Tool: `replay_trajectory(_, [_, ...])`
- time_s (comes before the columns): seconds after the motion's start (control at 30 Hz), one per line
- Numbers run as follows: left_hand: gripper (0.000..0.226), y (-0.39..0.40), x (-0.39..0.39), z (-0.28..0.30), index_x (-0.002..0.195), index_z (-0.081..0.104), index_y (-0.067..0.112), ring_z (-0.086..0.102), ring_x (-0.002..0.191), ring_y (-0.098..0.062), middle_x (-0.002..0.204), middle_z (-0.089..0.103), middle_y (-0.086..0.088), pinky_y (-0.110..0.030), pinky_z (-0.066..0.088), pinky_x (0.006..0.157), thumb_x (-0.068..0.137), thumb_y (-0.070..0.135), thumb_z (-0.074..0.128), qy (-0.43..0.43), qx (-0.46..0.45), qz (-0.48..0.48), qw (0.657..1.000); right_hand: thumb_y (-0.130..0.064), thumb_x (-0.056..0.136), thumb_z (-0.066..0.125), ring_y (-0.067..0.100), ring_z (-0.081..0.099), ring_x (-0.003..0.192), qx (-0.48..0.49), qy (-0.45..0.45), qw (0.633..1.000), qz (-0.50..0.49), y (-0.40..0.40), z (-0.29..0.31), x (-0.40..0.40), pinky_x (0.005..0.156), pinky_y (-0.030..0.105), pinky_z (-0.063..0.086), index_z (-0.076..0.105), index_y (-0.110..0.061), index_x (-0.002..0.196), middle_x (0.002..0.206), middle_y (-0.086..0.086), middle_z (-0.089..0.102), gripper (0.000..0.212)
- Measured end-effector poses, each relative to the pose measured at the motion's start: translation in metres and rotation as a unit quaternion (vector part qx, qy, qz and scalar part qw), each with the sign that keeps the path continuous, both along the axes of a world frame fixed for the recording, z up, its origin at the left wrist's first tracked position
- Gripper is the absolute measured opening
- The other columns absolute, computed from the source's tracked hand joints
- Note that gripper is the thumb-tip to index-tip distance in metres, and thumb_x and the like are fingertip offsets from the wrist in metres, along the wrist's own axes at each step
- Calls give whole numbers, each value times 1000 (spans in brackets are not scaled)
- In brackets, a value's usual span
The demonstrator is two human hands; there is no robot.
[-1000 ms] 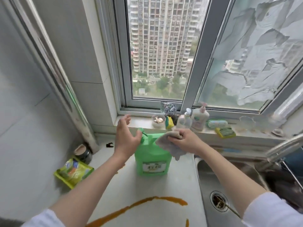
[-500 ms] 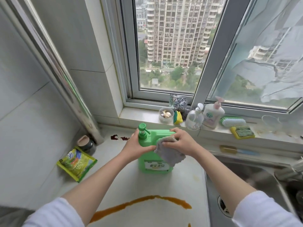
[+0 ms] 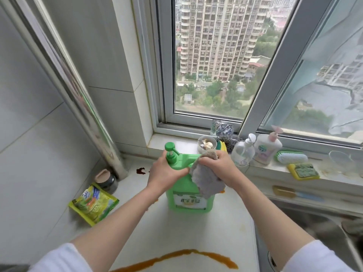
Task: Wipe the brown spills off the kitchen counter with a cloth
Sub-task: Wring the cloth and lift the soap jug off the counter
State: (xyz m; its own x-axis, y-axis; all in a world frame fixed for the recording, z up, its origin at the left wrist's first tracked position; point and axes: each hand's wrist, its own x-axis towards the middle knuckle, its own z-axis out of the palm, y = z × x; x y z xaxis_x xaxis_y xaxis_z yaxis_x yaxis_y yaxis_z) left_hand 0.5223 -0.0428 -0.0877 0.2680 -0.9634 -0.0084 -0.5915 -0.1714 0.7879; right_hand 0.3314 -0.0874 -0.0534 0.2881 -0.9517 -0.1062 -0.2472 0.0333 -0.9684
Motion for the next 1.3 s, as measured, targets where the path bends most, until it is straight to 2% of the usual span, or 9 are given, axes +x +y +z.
replay_trajectory(0.13, [65, -44, 27, 45, 107, 47, 36, 64, 86, -13, 96, 66, 12, -32, 54, 74, 58, 66, 79, -47, -70, -4, 996, -18, 80, 77, 14, 70, 76, -56, -6, 998, -3, -38, 42, 19, 66, 33, 60, 75, -22, 74, 80, 6, 74, 7])
replay_trajectory(0.33, [64, -109, 66, 90, 109, 46, 32, 65, 83, -16, 95, 64, 11, -33, 56, 73, 63, 62, 79, -93, -125, -6, 988, -15, 85, 74, 8, 68, 66, -91, -23, 995, -31, -92, 80, 63, 58, 25, 54, 72, -13, 80, 75, 3, 72, 5])
replay_trajectory(0.63, [64, -171, 97, 71, 111, 52, 29, 64, 87, -16, 99, 65, 10, -28, 49, 71, 62, 57, 82, -74, -120, 17, 990, -21, 85, 74, 17, 68, 80, -107, 6, 992, -63, -153, 53, 104, 64, 20, 56, 70, -15, 88, 86, 4, 70, 7])
replay_trajectory(0.73, [69, -184, 105, 60, 114, 51, 29, 62, 88, -15, 102, 65, 8, -27, 47, 70, 62, 63, 80, -71, -134, 23, 988, -24, 86, 74, 3, 57, 86, -179, 36, 981, -71, -166, 43, 111, 72, 8, 48, 68, -26, 81, 99, -3, 56, 8])
replay_trajectory(0.87, [75, -187, 109, 52, 125, 45, 25, 58, 100, -17, 115, 60, 2, -32, 49, 82, 68, 61, 78, -88, -134, 8, 987, -28, 94, 62, 12, 54, 93, -293, 84, 950, -74, -162, 17, 103, 85, 21, 46, 61, -18, 96, 108, 4, 54, 10])
replay_trajectory(0.97, [74, -185, 109, 51, 129, 40, 24, 55, 106, -19, 121, 53, 0, -32, 46, 86, 74, 58, 75, -84, -125, -8, 988, -35, 96, 56, 21, 58, 87, -268, 81, 956, -84, -157, 16, 101, 74, 31, 49, 54, -23, 102, 100, 9, 59, 13])
replay_trajectory(1.07, [77, -179, 106, 60, 132, 33, 24, 54, 112, -24, 126, 46, -4, -33, 43, 87, 77, 62, 70, -91, -78, -23, 993, -30, 98, 56, 17, 55, 79, -213, 99, 970, -61, -152, 35, 101, 64, 21, 47, 54, -15, 99, 92, 5, 57, 15])
replay_trajectory(1.2, [107, -156, 104, 67, 156, 1, 21, 30, 144, -28, 159, 20, -9, -48, 35, 111, 82, 70, 59, -105, -13, -34, 994, -26, 99, 57, 8, 50, 89, -238, 77, 961, -120, -123, 42, 82, 74, 6, 39, 61, -11, 98, 104, 4, 50, 15])
replay_trajectory(1.3, [84, -110, 101, 56, 153, 20, 17, 36, 140, -19, 154, 34, -6, -39, 38, 106, 90, 60, 56, -107, -134, 14, 985, -23, 98, 58, -4, 50, 74, -245, 37, 952, -182, -87, 29, 60, 66, 9, 39, 62, -4, 92, 89, 2, 54, 20])
